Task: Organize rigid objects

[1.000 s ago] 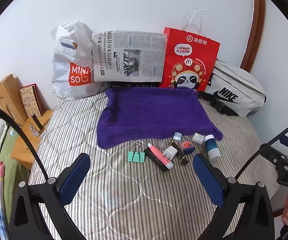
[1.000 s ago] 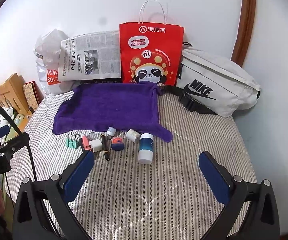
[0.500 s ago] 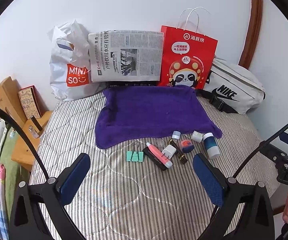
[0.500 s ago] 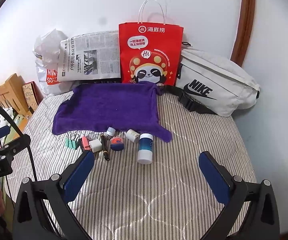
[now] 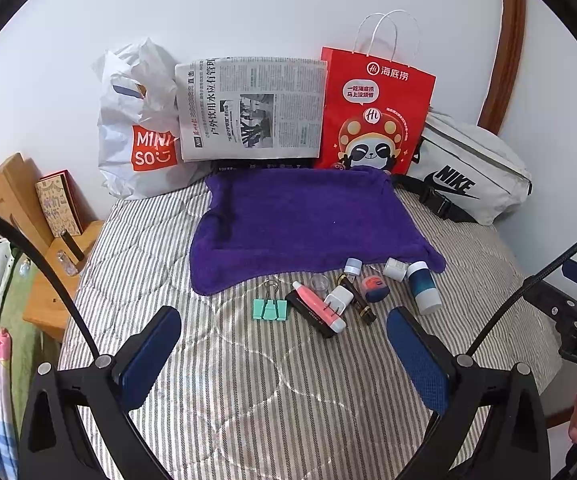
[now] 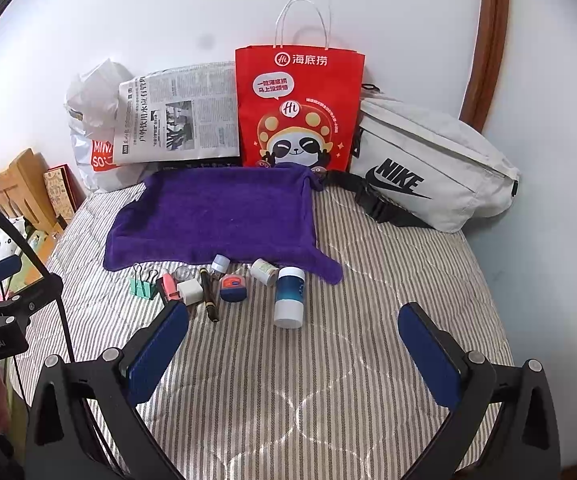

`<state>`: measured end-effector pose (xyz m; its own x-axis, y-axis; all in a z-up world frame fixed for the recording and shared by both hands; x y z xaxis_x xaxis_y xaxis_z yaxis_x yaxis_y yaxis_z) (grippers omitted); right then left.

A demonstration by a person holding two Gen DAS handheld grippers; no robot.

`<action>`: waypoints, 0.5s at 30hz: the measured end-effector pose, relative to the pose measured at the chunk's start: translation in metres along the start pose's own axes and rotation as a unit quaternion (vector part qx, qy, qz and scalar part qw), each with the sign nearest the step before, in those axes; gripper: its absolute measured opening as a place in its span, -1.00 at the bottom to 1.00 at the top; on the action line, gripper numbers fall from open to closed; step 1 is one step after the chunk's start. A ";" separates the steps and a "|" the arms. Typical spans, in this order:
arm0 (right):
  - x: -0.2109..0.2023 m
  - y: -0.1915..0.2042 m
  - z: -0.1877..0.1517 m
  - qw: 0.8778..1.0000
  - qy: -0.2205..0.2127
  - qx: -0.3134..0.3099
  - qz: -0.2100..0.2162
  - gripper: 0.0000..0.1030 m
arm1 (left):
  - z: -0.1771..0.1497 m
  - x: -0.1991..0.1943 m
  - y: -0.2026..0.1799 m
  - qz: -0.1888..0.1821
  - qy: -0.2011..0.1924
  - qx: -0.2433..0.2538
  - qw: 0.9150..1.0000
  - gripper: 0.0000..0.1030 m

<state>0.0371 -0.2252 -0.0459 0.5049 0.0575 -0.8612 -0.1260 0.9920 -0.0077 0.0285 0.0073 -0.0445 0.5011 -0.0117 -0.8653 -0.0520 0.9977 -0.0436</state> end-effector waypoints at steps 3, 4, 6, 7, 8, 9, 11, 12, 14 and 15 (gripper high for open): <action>0.000 0.000 0.000 1.000 0.000 0.000 0.000 1.00 | 0.000 0.000 0.000 0.000 0.000 0.000 1.000 1.00; 0.000 0.000 0.000 1.000 0.000 0.000 -0.001 1.00 | 0.000 0.000 0.001 0.000 0.000 -0.001 1.000 1.00; -0.001 -0.001 0.000 1.000 0.000 0.000 -0.002 1.00 | -0.001 0.000 0.001 0.001 0.001 0.000 1.000 1.00; 0.000 -0.001 0.000 1.000 0.001 0.000 -0.002 1.00 | -0.001 0.000 0.001 0.001 0.000 0.000 1.000 1.00; 0.000 -0.001 0.000 1.000 0.001 0.000 -0.002 1.00 | -0.001 -0.001 0.001 0.002 0.000 0.000 1.000 1.00; -0.001 -0.002 0.000 1.000 0.000 0.001 -0.002 1.00 | -0.001 -0.001 0.001 0.001 0.000 0.000 1.000 1.00; -0.001 -0.002 0.000 1.000 0.000 0.002 -0.001 1.00 | -0.001 -0.001 0.001 0.002 0.000 0.000 1.000 1.00; -0.001 -0.002 0.000 1.000 0.000 0.002 -0.002 1.00 | -0.001 -0.001 0.002 0.002 0.000 0.000 1.000 1.00; -0.001 -0.002 0.001 1.000 0.001 0.000 -0.003 1.00 | -0.001 -0.001 0.002 0.001 0.000 0.000 1.000 1.00; 0.000 -0.002 0.001 1.000 0.001 -0.001 -0.004 1.00 | -0.001 -0.001 0.001 0.001 0.000 0.000 1.000 1.00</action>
Point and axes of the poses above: each gripper's, at about its wrist camera, not at the fingertips, and x roughly the way its jaws point, y to its left, z to its top, the point moved 5 cm from there along x, roughly the way its jaws point, and after that the axes turned 12 degrees about y, right-handed, at the moved point
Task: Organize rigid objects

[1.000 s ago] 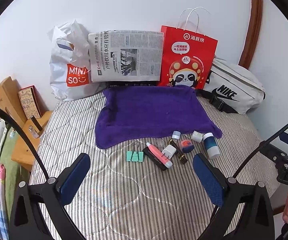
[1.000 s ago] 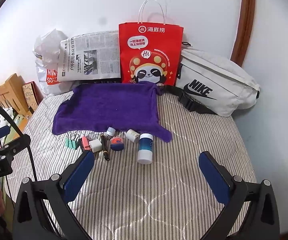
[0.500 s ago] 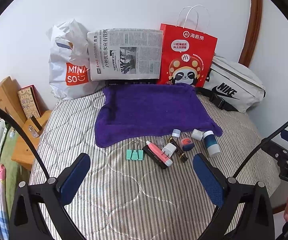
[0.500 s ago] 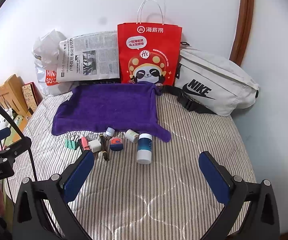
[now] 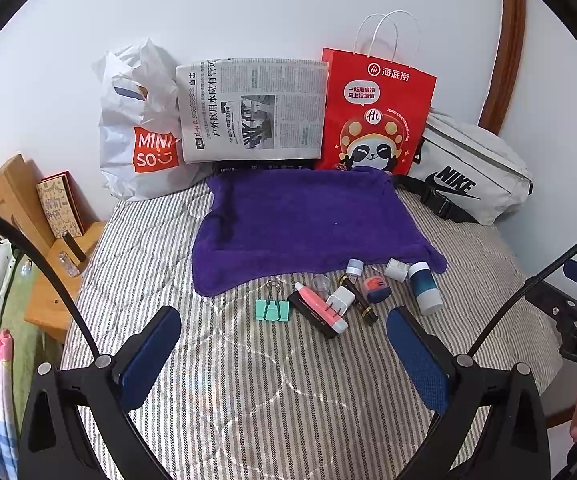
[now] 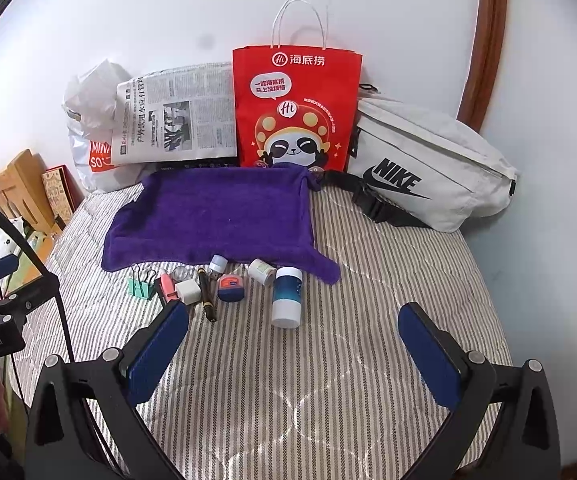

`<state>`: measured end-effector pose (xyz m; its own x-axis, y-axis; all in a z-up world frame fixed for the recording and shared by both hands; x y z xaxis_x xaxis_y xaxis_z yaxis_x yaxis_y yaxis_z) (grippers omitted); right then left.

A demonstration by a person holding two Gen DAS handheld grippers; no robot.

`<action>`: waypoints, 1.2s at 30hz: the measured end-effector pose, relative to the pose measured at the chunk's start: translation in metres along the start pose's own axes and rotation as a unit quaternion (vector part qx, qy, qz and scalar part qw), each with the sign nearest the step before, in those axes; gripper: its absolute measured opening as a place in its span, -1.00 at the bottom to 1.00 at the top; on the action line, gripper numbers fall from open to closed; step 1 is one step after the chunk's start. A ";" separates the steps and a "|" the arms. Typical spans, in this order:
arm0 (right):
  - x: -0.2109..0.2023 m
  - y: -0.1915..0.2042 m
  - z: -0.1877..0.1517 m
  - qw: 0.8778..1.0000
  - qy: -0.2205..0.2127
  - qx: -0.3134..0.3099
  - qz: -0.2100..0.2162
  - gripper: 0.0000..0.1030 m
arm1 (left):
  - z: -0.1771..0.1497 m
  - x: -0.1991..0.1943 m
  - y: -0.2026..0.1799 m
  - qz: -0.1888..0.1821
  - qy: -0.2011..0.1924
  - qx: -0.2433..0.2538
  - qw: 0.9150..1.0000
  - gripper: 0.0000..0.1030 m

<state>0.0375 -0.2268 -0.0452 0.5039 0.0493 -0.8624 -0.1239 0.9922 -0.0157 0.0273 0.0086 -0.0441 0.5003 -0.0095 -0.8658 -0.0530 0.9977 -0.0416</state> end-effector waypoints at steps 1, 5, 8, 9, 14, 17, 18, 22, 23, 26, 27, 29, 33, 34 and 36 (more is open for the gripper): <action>0.000 0.000 0.000 1.000 0.000 0.000 -0.001 1.00 | 0.000 0.000 0.000 0.000 0.000 0.000 1.000 1.00; 0.001 0.002 0.000 1.000 0.002 -0.001 -0.001 1.00 | 0.001 0.000 0.001 0.001 0.002 0.002 1.000 1.00; 0.001 0.002 0.001 1.000 0.002 -0.002 -0.001 1.00 | 0.002 0.000 0.001 0.001 0.002 0.003 1.000 1.00; 0.002 0.002 0.001 1.000 0.002 -0.002 -0.001 1.00 | 0.001 0.000 0.001 0.002 0.002 0.002 1.000 1.00; 0.001 0.002 0.001 1.000 0.002 -0.002 -0.001 1.00 | 0.002 0.000 0.001 0.002 0.002 0.003 1.000 1.00; 0.002 0.002 0.002 1.000 0.002 -0.001 0.000 1.00 | 0.002 0.001 0.000 0.001 0.003 0.004 1.000 1.00; 0.002 0.003 0.002 1.000 0.003 -0.001 0.000 1.00 | 0.003 0.002 0.000 0.001 0.004 0.004 1.000 1.00; 0.007 0.003 0.003 1.000 0.006 0.000 0.004 1.00 | 0.005 0.009 0.000 -0.001 0.005 0.006 1.000 1.00; 0.009 0.003 0.004 1.000 0.008 0.000 0.006 1.00 | 0.005 0.011 0.000 -0.002 0.007 0.006 1.000 1.00; 0.020 0.000 0.005 1.000 0.017 0.003 0.009 1.00 | 0.007 0.023 0.001 0.001 0.016 0.007 1.000 1.00; 0.023 0.000 0.005 1.000 0.020 0.004 0.009 1.00 | 0.007 0.027 0.002 0.005 0.018 0.008 1.000 1.00; 0.030 -0.003 0.004 1.000 0.024 0.007 0.012 1.00 | 0.007 0.036 0.004 0.016 0.021 0.010 1.000 1.00; 0.040 -0.007 0.003 0.999 0.029 0.010 0.019 1.00 | 0.005 0.057 0.013 0.031 0.036 0.010 0.999 1.00; 0.042 -0.007 0.003 0.999 0.031 0.011 0.019 1.00 | 0.005 0.063 0.016 0.034 0.038 0.010 0.999 1.00; 0.047 -0.008 0.003 0.999 0.035 0.010 0.018 1.00 | 0.004 0.072 0.019 0.039 0.041 0.013 0.998 1.00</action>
Point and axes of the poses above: each gripper's, at about its wrist camera, not at the fingertips, and x roughly the way its jaws point, y to its left, z to its top, the point moved 5 cm from there along x, roughly the way its jaws point, and after that the axes turned 12 degrees about y, right-handed, at the moved point
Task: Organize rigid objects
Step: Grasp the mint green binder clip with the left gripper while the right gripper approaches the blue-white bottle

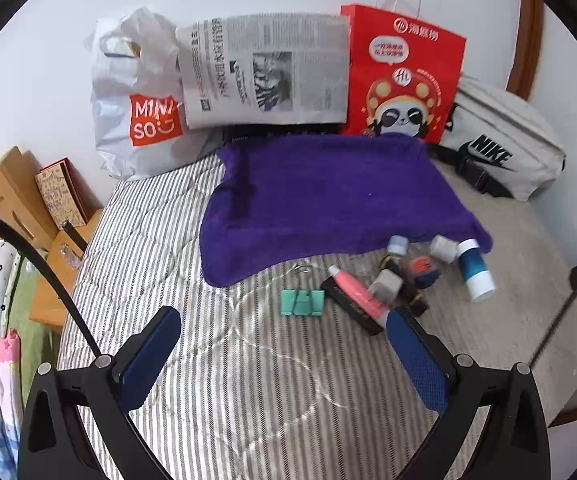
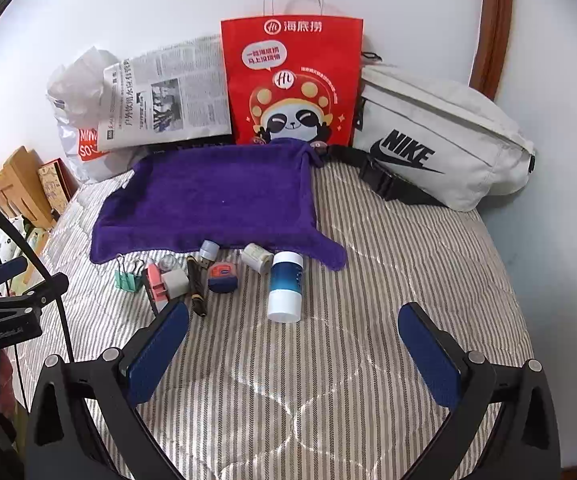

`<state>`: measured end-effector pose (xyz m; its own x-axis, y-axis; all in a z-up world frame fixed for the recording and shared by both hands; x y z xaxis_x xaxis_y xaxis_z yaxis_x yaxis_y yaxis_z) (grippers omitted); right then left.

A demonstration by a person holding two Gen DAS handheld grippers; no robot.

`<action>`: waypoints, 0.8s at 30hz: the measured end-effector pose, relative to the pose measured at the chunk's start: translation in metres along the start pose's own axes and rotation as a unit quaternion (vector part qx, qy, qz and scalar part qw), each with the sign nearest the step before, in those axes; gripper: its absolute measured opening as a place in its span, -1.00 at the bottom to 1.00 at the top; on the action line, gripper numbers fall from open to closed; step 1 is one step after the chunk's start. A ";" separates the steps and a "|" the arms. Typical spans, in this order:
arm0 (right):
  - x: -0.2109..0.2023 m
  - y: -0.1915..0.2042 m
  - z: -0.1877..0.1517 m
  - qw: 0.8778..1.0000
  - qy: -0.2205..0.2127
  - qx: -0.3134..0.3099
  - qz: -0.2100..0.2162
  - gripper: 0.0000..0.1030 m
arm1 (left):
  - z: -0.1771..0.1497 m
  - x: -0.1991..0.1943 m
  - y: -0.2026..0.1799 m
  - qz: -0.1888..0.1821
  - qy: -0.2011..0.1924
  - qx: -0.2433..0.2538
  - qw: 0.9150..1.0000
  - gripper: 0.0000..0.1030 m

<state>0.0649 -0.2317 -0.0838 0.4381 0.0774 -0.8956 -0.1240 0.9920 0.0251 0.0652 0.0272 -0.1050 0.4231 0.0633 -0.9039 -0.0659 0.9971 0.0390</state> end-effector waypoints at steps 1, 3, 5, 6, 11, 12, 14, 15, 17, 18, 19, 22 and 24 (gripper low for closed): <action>0.002 0.000 0.000 1.000 0.001 -0.002 -0.001 0.99 | 0.000 0.006 0.001 0.002 0.002 0.003 1.000 1.00; 0.005 0.000 0.001 1.000 0.003 -0.005 -0.004 0.99 | -0.001 0.016 0.002 0.004 0.004 0.006 1.000 1.00; 0.009 0.000 0.001 1.000 0.004 -0.008 -0.004 0.99 | -0.001 0.029 0.001 0.000 0.005 0.013 1.000 1.00; 0.011 0.000 0.001 1.000 0.006 -0.008 -0.003 0.99 | -0.001 0.037 0.001 -0.001 0.006 0.015 1.000 1.00; 0.030 -0.003 0.001 0.999 0.028 0.011 0.042 0.99 | -0.002 0.072 -0.002 -0.016 0.024 0.028 0.999 1.00; 0.033 -0.004 0.000 0.999 0.030 0.013 0.038 0.99 | -0.002 0.077 -0.003 -0.016 0.024 0.028 0.999 1.00; 0.041 -0.008 -0.002 0.999 0.038 0.014 0.027 0.99 | 0.000 0.089 -0.002 -0.014 0.027 0.029 0.999 1.00; 0.044 -0.010 -0.003 0.999 0.041 0.016 0.022 0.99 | 0.000 0.094 -0.002 -0.014 0.028 0.029 0.999 1.00; 0.048 -0.017 -0.003 0.999 0.046 0.021 0.015 0.99 | 0.002 0.104 -0.002 -0.017 0.031 0.029 0.999 1.00; 0.050 -0.019 -0.003 0.999 0.046 0.023 0.013 0.99 | 0.002 0.108 -0.001 -0.019 0.033 0.030 0.999 1.00; 0.051 -0.023 -0.002 0.999 0.044 0.025 0.010 0.99 | 0.003 0.112 -0.002 -0.023 0.033 0.030 0.999 0.97; 0.052 -0.027 0.000 0.999 0.039 0.029 0.016 0.99 | 0.006 0.119 -0.004 -0.030 0.028 0.031 0.999 0.97; 0.053 -0.029 0.002 0.999 0.035 0.030 0.013 0.99 | 0.009 0.123 -0.004 -0.023 0.023 0.031 0.999 0.97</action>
Point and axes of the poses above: each gripper's, at about its wrist camera, not at the fingertips, and x roughly the way its jaws point, y to its left, z to its top, the point moved 5 cm from there along x, roughly the way its jaws point, and after that the axes turned 12 degrees about y, right-handed, at the moved point
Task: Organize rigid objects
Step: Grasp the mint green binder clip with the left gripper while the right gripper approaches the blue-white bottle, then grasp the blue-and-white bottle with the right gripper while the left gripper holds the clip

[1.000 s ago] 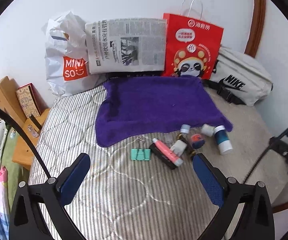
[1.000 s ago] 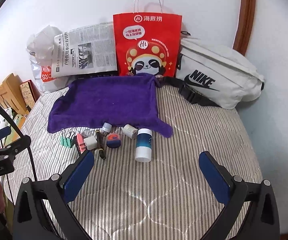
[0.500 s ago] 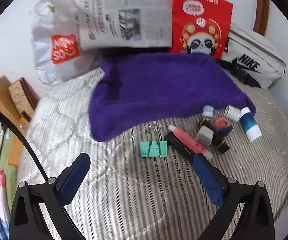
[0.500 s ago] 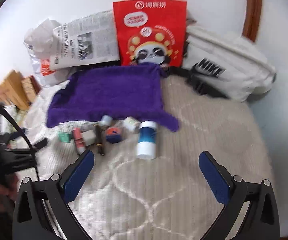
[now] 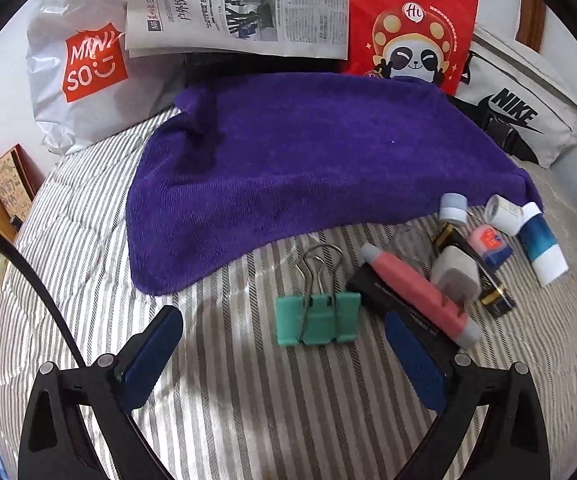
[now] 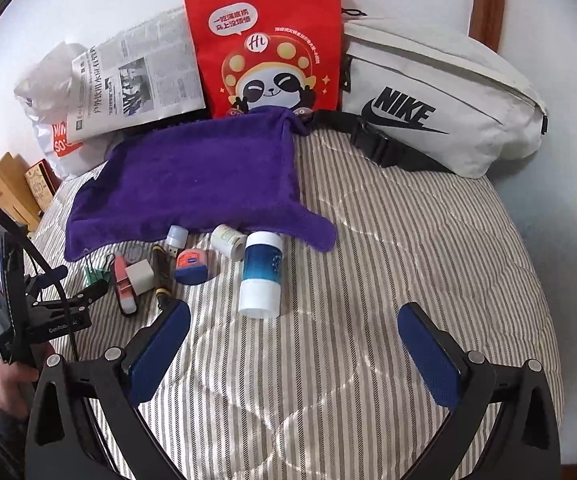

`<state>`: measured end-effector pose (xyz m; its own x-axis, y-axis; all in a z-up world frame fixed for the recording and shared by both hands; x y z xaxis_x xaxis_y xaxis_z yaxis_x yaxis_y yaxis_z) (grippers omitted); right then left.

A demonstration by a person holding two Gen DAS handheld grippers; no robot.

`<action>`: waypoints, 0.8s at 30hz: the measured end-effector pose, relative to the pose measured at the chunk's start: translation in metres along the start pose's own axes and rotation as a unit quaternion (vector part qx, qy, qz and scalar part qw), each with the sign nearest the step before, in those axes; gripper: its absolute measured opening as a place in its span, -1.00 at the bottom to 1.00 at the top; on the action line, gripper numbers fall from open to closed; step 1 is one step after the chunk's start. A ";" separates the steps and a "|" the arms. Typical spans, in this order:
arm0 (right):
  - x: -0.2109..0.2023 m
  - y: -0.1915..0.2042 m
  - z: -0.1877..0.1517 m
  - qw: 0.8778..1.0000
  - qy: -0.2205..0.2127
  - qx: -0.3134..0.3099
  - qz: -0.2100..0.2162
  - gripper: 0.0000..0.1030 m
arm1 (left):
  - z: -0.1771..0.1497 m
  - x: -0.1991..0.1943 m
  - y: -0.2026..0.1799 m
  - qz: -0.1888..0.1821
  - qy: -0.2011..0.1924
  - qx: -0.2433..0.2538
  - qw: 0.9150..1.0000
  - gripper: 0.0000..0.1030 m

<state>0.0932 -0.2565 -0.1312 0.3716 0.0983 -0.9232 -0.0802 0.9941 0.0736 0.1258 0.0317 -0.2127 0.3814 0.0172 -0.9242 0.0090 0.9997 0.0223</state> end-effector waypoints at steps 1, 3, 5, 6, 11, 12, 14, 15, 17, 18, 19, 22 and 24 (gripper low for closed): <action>0.001 0.000 0.001 1.000 -0.001 -0.001 -0.003 0.99 | 0.001 0.002 0.000 -0.001 0.000 0.000 1.000 0.93; 0.003 -0.001 0.003 1.000 -0.003 -0.006 -0.009 0.99 | 0.001 0.004 0.001 -0.009 0.000 -0.002 1.000 0.87; 0.007 0.000 0.004 1.000 -0.001 -0.012 -0.015 0.99 | 0.002 0.005 0.002 -0.020 -0.008 -0.007 1.000 0.85; 0.010 0.000 0.005 1.000 0.002 -0.014 -0.018 0.99 | 0.002 0.005 0.002 -0.021 -0.010 -0.008 1.000 0.84; 0.021 0.000 0.008 0.999 0.009 -0.023 -0.028 0.98 | 0.001 0.008 -0.001 -0.003 -0.016 -0.001 1.000 0.44; 0.022 0.000 0.009 0.999 0.008 -0.024 -0.029 0.98 | 0.001 0.008 -0.001 -0.005 -0.016 0.001 1.000 0.43; 0.028 0.000 0.010 0.999 0.008 -0.026 -0.029 0.98 | 0.001 0.008 -0.002 -0.006 -0.017 0.000 1.000 0.39; 0.031 0.000 0.010 0.999 0.008 -0.026 -0.027 0.98 | 0.000 0.007 -0.001 -0.006 -0.018 0.000 1.000 0.34; 0.039 0.002 0.011 0.999 0.008 -0.028 -0.024 0.95 | -0.001 0.004 0.000 -0.004 -0.025 -0.007 1.000 -0.06; 0.046 0.004 0.013 0.999 0.010 -0.030 -0.024 0.93 | -0.001 0.004 0.000 -0.002 -0.027 -0.010 1.000 -0.12; 0.050 0.005 0.014 0.999 0.011 -0.031 -0.025 0.91 | -0.001 0.003 0.001 0.002 -0.028 -0.013 1.000 -0.18; 0.066 0.015 0.017 0.999 0.015 -0.040 -0.017 0.79 | -0.001 0.003 0.000 0.007 -0.029 -0.016 0.999 -0.23; 0.077 0.020 0.020 0.999 0.017 -0.045 -0.017 0.71 | -0.002 0.003 0.000 0.011 -0.029 -0.016 0.999 -0.23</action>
<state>0.1386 -0.2285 -0.1933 0.3443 0.0606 -0.9369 -0.1503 0.9886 0.0087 0.1254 0.0318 -0.2158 0.4348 0.0386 -0.8997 -0.0290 0.9992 0.0289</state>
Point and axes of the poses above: each gripper's, at about its wrist camera, not at the fingertips, and x roughly the way its jaws point, y to its left, z to its top, the point moved 5 cm from there along x, roughly the way its jaws point, and after that the axes turned 12 degrees about y, right-handed, at the moved point
